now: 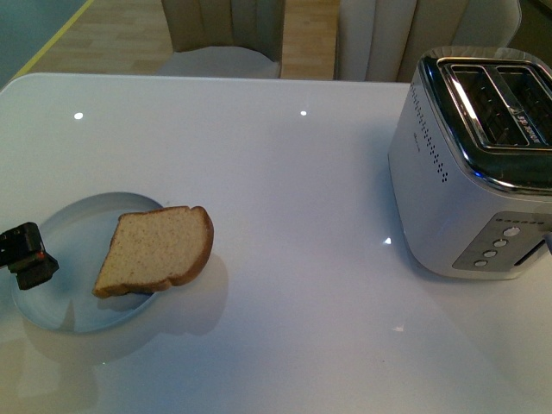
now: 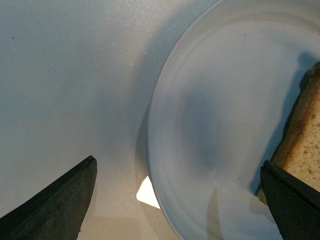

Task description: Left arm holds plate, right arm toasts bread

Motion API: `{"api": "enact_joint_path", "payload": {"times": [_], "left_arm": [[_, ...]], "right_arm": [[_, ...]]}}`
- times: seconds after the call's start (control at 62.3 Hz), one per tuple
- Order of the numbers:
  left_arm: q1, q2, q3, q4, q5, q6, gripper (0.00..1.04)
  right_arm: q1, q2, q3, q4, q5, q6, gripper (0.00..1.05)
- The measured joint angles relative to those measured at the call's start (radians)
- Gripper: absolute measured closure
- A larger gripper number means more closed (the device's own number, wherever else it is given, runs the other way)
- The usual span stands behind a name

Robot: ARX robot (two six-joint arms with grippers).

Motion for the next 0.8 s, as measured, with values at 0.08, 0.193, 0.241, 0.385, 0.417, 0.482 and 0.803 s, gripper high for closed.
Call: {"api": "enact_joint_path", "payload": {"times": [0.08, 0.193, 0.241, 0.385, 0.417, 0.482, 0.803], "left_arm": [[0.000, 0.027, 0.017, 0.005, -0.004, 0.000, 0.07], [-0.004, 0.059, 0.034, 0.010, -0.008, 0.000, 0.07], [-0.008, 0.072, 0.040, 0.011, -0.009, 0.000, 0.11], [-0.023, 0.103, 0.053, 0.011, -0.020, -0.007, 0.35], [-0.026, 0.110, 0.056, 0.011, -0.023, -0.012, 0.41], [-0.029, 0.120, 0.059, 0.011, -0.027, -0.015, 0.51], [-0.027, 0.128, 0.063, 0.010, -0.023, -0.031, 0.99]], "right_arm": [[0.000, 0.000, 0.000, 0.000, 0.000, 0.000, 0.09], [0.000, 0.000, 0.000, 0.000, 0.000, 0.000, 0.09], [0.000, 0.000, 0.000, 0.000, 0.000, 0.000, 0.09], [0.000, 0.000, 0.000, 0.000, 0.000, 0.000, 0.09], [0.000, 0.000, 0.000, 0.000, 0.000, 0.000, 0.09], [0.000, 0.000, 0.000, 0.000, 0.000, 0.000, 0.09], [0.000, 0.000, 0.000, 0.000, 0.000, 0.000, 0.09]]}}
